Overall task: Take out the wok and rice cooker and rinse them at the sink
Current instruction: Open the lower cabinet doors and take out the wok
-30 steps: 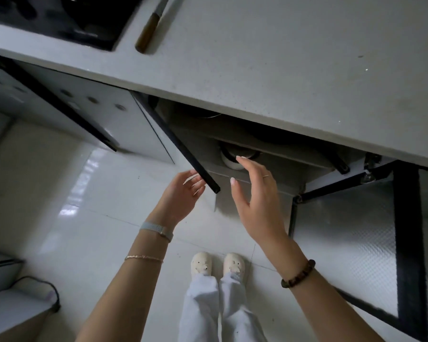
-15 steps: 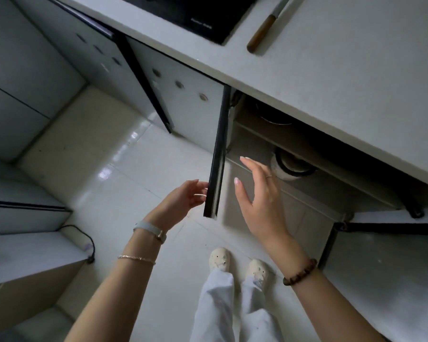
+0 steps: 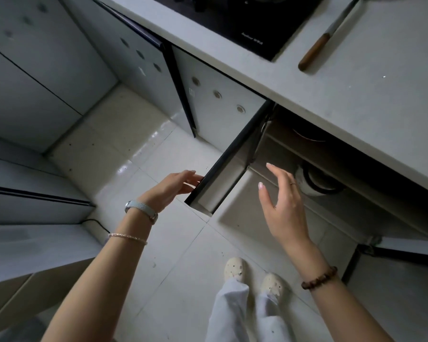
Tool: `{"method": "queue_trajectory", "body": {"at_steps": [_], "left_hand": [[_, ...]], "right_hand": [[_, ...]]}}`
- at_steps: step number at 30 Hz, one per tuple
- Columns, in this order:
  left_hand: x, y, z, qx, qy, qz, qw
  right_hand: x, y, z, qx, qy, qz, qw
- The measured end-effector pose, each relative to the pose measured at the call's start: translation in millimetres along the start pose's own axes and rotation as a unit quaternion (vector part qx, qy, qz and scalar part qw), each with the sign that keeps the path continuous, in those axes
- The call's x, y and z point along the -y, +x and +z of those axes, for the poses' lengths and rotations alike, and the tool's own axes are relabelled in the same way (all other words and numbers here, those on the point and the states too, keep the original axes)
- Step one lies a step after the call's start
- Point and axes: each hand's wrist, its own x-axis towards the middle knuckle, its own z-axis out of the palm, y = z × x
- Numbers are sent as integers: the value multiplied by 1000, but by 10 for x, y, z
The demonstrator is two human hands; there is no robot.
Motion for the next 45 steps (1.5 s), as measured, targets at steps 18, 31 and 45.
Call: {"method": "queue_trajectory", "body": {"at_steps": [18, 31, 45], "left_hand": [[-241, -307, 1131, -230, 65, 238, 941], [180, 779, 3154, -108, 51, 352, 928], [683, 2647, 4374, 15, -7, 427, 904]], "right_hand": [[-563, -388, -621, -77, 13, 35, 996], [-2473, -937, -1080, -240, -36, 65, 968], [-4660, -659, -679, -344, -80, 82, 932]]}}
